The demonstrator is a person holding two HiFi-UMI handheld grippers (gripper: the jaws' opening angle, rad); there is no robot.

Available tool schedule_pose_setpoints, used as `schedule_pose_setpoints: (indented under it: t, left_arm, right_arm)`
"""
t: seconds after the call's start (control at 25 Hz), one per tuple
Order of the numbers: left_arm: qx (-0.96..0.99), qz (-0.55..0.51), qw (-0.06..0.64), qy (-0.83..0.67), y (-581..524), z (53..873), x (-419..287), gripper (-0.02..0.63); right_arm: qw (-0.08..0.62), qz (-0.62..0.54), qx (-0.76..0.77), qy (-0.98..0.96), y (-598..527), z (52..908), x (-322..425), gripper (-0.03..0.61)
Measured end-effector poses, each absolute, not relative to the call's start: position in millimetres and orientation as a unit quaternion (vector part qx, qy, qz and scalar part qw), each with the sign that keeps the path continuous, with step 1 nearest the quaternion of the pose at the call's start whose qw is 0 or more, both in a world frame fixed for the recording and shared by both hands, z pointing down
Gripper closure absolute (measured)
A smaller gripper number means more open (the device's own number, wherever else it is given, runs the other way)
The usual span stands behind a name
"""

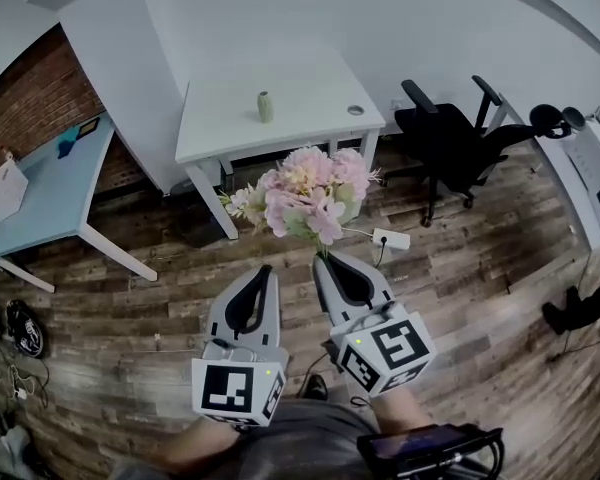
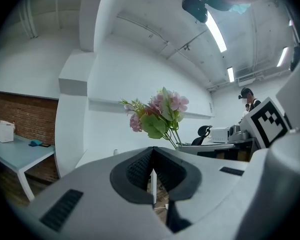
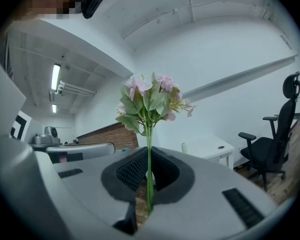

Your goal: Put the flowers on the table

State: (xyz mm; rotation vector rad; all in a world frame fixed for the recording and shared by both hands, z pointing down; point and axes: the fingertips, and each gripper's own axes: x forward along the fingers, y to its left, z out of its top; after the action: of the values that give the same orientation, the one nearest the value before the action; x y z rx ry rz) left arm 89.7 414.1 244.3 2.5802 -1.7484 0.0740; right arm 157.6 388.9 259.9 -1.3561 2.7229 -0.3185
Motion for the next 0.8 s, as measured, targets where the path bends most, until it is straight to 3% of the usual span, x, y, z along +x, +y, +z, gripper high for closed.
schedule_pose_setpoints:
  t: [0.56,0.8]
  left_arm:
    - [0.83,0.017,0.041,-0.556,353.5,281.3,68.1,0.606]
    - [0.828,0.002,0.062,-0.557,259.1,276.0,1.1,0.606]
  right_arm:
    - [0.029,-0.122,-0.45,0.884,333.5,293.8,140.8,0.56]
    - [0.024,-0.124,-0.458,0.88,240.0,284.6,81.5,0.56]
